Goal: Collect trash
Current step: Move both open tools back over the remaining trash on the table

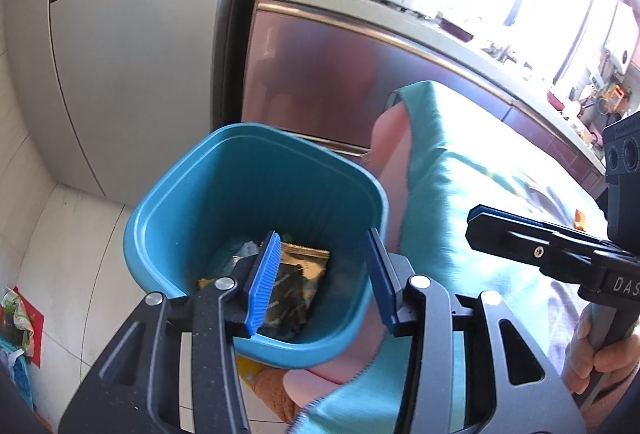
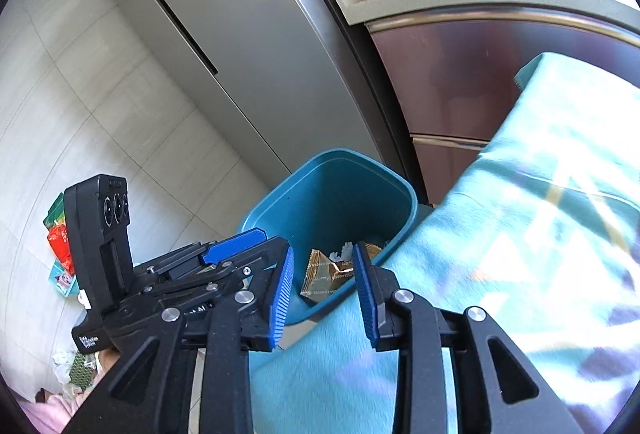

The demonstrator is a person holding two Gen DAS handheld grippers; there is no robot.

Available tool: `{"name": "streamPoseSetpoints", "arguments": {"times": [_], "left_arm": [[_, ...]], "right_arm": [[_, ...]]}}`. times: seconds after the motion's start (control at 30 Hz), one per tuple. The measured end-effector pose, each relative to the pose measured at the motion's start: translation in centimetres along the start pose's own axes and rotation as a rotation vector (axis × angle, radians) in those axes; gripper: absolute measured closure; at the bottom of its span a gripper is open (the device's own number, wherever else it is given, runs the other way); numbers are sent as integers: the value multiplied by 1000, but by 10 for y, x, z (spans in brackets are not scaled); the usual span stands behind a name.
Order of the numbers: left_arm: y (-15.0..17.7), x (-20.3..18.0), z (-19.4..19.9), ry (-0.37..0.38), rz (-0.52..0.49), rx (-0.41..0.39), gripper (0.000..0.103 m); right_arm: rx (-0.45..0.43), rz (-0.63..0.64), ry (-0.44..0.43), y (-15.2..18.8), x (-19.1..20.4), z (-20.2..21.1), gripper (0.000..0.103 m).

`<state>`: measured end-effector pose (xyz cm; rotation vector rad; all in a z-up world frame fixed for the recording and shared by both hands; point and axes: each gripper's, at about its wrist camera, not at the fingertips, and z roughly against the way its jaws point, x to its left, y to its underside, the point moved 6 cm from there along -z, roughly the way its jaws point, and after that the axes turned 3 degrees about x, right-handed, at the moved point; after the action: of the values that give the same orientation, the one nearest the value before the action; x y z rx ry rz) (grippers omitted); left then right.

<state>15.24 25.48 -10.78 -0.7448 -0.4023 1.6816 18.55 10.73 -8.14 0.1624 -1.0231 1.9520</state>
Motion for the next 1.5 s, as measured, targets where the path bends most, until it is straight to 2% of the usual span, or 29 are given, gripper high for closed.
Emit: {"name": "streamPoseSetpoints", "arguments": {"times": [0.1,0.33,0.7,1.17,1.5], "left_arm": [[2,-12,9,17,-19,-17,57],[5,-50,29,65,-80,-47,54],[16,-129,37,187,-201,-42,53],[20,-266,-10,338,-351,59,53],[12,-352,-68,379,-408,161,53]], "right_arm": [[-17,10,2,7,-1,14,67],[-84,20,20,24,-9,55,64],[-188,-80,108,59,-55,123,61],[-345,-278,306,102,-153,233,60],[-431,-413,400,130,-219,295,59]]}}
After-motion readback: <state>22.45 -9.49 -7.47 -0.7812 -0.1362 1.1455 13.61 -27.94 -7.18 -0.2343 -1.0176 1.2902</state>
